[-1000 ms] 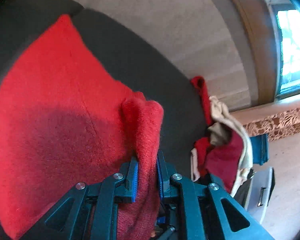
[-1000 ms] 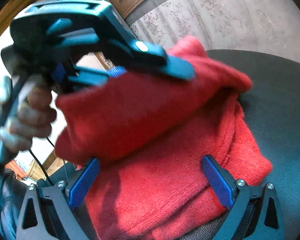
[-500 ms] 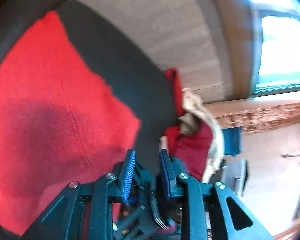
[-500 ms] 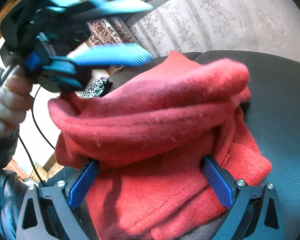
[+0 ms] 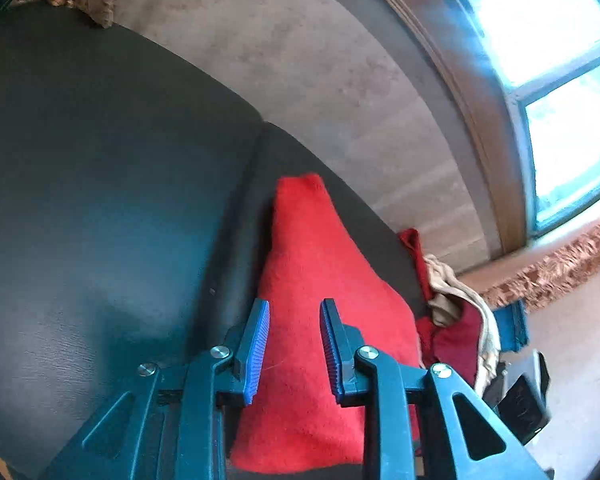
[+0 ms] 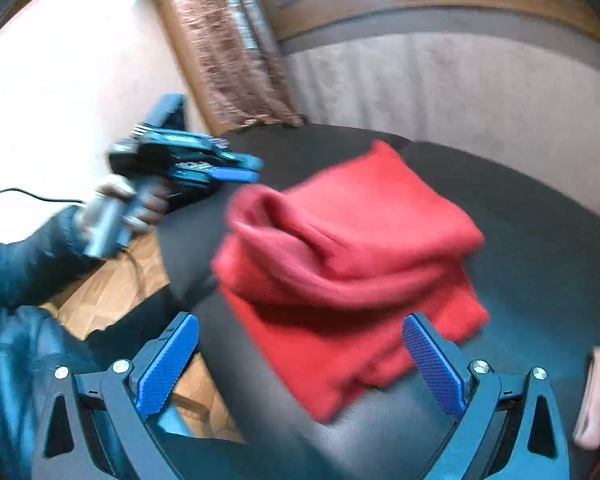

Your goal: Fold clothes

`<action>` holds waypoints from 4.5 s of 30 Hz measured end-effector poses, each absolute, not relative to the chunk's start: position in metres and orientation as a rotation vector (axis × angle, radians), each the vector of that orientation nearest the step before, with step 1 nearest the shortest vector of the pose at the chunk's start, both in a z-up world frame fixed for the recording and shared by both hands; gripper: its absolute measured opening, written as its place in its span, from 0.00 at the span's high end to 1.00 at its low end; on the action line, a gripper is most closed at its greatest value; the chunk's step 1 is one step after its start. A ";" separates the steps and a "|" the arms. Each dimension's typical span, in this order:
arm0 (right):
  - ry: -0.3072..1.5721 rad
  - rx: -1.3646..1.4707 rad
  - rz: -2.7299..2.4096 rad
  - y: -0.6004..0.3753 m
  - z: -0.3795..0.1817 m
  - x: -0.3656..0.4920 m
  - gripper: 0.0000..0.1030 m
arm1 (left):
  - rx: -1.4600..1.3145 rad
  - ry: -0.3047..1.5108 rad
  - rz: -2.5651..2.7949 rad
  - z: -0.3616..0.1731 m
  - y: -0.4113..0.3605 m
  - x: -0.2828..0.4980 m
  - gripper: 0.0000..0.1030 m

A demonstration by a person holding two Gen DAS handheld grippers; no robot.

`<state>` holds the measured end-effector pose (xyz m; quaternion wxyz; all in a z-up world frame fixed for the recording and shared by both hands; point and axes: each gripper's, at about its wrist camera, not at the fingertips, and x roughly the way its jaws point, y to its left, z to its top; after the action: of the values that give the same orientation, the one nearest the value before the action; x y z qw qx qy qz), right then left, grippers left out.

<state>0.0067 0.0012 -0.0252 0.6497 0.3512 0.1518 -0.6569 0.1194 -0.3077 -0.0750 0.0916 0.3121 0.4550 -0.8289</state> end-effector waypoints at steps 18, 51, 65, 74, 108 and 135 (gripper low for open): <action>0.095 1.151 -1.385 0.000 -0.093 0.025 0.00 | 1.166 0.925 -2.873 -0.114 -0.205 0.065 0.76; -0.477 1.333 -1.641 -0.026 -0.106 -0.037 0.74 | 1.081 0.853 -3.011 -0.114 -0.190 0.089 0.75; -0.140 1.069 -1.919 0.000 -0.120 -0.020 0.78 | 1.294 0.698 -2.997 -0.131 -0.167 0.077 0.75; -0.199 1.047 -1.951 0.032 -0.082 -0.033 0.49 | 1.201 0.517 -3.078 -0.103 -0.138 0.079 0.74; 0.398 0.859 -1.700 -0.150 -0.036 -0.021 0.31 | 1.073 0.464 -2.930 -0.112 -0.135 0.101 0.72; 0.231 1.189 -1.576 -0.093 -0.086 -0.047 0.04 | 1.226 0.401 -2.968 -0.120 -0.114 0.097 0.74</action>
<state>-0.0470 -0.0930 -0.0863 0.5455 0.5013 0.0976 -0.6645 0.0968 -0.1136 -0.1199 -0.0471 0.3784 0.1237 -0.9161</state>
